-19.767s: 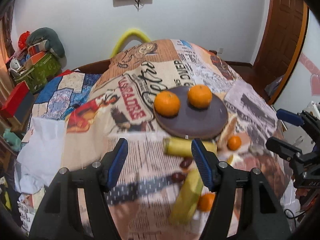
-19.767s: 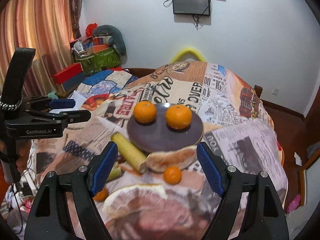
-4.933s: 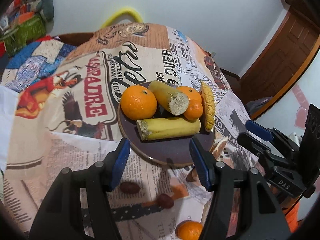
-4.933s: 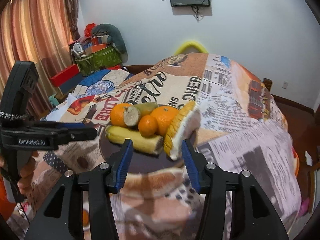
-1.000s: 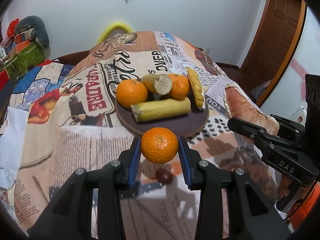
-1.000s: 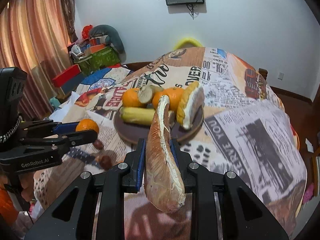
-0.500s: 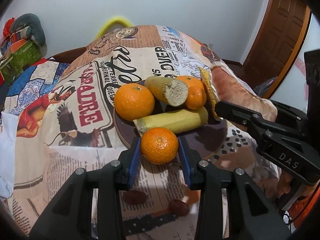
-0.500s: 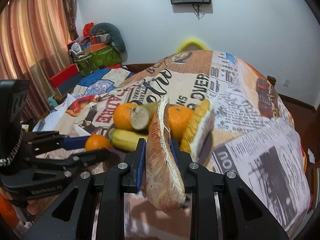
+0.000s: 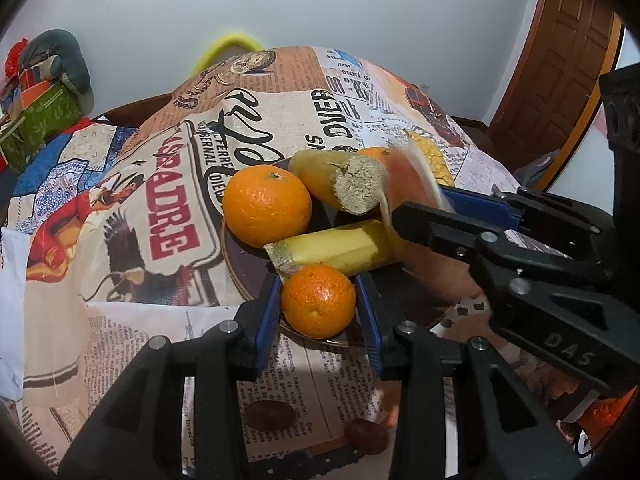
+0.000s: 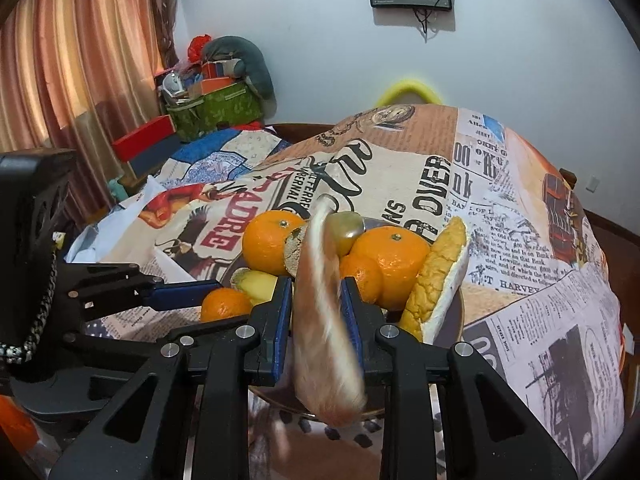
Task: Organize fruits
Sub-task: 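Place the mandarin and pomelo segment onto the plate and open both grippers, then grasp a dark red date with the right gripper while the left gripper grasps the other date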
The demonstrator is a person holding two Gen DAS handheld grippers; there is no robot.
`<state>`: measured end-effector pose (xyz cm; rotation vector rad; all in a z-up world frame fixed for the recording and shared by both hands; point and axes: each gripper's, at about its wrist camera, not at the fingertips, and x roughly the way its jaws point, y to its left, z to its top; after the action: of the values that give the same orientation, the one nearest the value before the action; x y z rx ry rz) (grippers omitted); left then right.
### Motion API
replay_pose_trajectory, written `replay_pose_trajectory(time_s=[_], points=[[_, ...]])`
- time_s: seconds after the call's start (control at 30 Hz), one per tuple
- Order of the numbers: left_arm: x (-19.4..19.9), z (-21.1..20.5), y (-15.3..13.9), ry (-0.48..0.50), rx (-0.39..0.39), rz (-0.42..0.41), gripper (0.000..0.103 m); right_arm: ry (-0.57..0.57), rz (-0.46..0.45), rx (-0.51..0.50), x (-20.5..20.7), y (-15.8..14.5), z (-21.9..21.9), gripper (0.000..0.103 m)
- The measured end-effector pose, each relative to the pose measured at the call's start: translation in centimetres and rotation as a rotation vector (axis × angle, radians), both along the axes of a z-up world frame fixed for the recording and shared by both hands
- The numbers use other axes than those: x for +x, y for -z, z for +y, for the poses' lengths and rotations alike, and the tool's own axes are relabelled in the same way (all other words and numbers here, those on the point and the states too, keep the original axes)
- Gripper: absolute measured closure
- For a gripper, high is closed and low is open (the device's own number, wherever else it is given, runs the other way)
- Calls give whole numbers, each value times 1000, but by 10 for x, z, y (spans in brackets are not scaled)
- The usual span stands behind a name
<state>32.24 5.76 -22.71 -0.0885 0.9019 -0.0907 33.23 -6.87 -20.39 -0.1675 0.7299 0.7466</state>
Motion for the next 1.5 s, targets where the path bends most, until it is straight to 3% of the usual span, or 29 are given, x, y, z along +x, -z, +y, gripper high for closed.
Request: replay_pose_trajectory(time_s=[0.9,1.03,1.5], points=[[-48,5,-44,-36,30,-68,61,21,41,14,-27,-17,-27,79],[-64,13,-50,-49,18,-65,61,20,50,12,-40,-16,-30,73],[-118,26,-35,-55,27,-1,58,8,91,-22,-84,0,-15,67]])
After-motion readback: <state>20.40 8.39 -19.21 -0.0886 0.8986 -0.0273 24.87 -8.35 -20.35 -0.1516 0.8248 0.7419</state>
